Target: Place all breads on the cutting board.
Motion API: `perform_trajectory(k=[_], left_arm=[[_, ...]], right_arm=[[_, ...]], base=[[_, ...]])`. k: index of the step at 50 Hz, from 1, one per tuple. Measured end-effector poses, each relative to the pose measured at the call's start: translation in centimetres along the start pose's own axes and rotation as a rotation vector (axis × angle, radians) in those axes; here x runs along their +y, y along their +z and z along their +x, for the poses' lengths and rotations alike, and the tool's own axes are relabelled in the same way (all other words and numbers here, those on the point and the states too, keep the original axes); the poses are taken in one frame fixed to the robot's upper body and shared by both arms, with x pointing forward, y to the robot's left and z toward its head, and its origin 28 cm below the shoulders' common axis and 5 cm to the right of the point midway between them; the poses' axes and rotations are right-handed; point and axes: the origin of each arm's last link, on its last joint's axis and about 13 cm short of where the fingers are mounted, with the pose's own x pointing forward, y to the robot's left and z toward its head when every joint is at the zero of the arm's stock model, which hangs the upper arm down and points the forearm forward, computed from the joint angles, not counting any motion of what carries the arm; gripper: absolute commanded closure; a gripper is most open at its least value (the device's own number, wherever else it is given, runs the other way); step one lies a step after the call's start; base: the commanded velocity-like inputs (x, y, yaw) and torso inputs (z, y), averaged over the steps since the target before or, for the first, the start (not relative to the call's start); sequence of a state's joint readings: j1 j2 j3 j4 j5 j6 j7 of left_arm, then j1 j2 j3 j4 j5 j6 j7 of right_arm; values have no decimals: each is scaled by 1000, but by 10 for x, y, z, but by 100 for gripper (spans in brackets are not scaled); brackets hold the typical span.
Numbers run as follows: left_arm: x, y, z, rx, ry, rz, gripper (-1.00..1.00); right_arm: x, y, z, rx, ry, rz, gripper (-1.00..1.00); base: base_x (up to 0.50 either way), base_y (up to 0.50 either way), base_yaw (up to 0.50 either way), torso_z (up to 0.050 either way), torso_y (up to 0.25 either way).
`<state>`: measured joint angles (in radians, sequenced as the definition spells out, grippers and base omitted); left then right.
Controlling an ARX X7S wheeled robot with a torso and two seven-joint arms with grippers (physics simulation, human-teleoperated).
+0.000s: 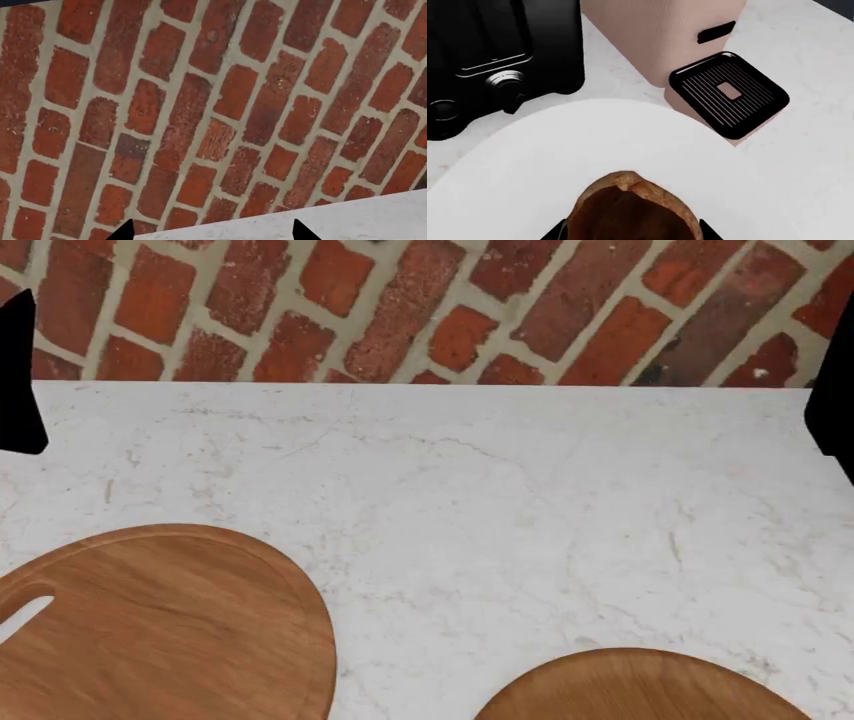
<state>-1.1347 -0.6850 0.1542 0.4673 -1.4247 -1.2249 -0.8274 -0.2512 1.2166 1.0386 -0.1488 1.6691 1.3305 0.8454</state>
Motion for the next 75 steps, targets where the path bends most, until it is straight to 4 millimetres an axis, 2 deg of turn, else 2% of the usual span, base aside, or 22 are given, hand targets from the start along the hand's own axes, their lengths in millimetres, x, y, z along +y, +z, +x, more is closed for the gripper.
perform_trajectory(k=[9,24,32,42,52,57,61,64,68,75], left_arm=[[1,0,-2,-8,-6,-12,-100],[4,1,-4,-16,-4,-27,-100],[5,1,-4,-21,-2,-32,-100],[7,-1,-5,-21,0,-40,-100],[8,-1,-6,-22,4,-46,-100],[9,0,-7,-24,10,-46,-100],[9,0,-8,-26,12,-47,-100],[9,1,-9,-27,14,-47,-100],[10,1,-9,-28,17,-48,-100],[10,2,-10,-29,21,-49,-100]], right_arm=[[12,22,-33,-78,78,-76,100],[36,47,-78,-188,198,-205,100],[50,49,-95,-261,267,-273,100],[63,39,-113,-348,355,-368,100],[71,27,-108,-429,406,-475,100],[64,11,-84,-317,385,-338,100],[81,5,-65,-271,485,-302,100],[104,12,-59,-295,587,-334,100],[130,31,-62,-375,685,-392,100],[162,58,-72,-474,776,-482,100]], base=[[0,0,0,0,0],[0,0,0,0,0],[0,0,0,0,0],[0,0,0,0,0],[0,0,0,0,0],[0,0,0,0,0],[0,0,1,0,0],[0,0,0,0,0],[0,0,0,0,0],[0,0,0,0,0]])
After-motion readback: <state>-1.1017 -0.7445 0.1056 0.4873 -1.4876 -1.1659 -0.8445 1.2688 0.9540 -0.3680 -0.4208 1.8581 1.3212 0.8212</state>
